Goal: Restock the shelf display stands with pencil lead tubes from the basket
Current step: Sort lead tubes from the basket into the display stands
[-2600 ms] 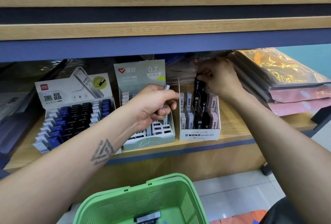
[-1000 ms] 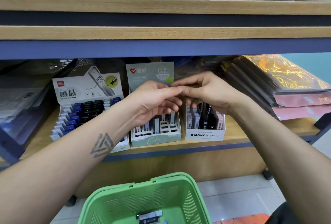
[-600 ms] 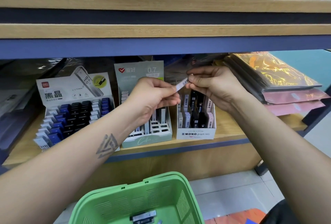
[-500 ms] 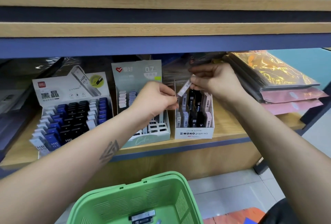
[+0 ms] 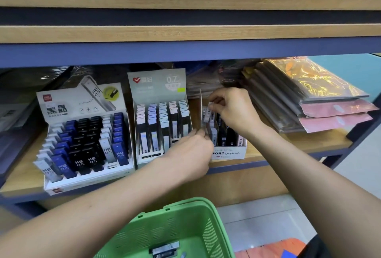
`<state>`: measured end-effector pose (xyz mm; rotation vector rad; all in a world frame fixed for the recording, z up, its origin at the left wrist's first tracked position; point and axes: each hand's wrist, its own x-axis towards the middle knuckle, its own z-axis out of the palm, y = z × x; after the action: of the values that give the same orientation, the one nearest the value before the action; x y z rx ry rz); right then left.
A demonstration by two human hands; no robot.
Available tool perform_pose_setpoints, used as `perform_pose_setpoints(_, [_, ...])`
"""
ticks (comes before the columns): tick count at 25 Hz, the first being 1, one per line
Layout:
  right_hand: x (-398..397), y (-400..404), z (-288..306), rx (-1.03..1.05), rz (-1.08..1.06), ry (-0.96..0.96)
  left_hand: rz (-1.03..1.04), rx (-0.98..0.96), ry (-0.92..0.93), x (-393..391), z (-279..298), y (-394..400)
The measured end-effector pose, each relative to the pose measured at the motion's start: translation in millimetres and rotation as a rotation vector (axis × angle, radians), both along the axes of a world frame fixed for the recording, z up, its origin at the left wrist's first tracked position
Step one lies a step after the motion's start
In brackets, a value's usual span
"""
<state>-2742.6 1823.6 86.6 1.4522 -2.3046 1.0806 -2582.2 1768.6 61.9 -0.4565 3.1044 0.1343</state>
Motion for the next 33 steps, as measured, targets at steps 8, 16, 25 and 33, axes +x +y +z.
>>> perform_pose_setpoints(8, [8, -10, -14, 0.216, 0.022, 0.224, -0.029, 0.020, -0.014, 1, 4, -8])
perform_pose_setpoints(16, [26, 3, 3, 0.084, -0.021, 0.133, -0.062, 0.101, 0.167, 15, 15, -12])
perform_pose_setpoints(25, [162, 34, -110, 0.648, 0.376, -0.150, -0.080, -0.036, -0.214, 150, -79, -8])
perform_pose_setpoints(33, [193, 32, -274, 1.211, 0.366, -0.068, 0.231, 0.290, -0.594, 187, -220, -15])
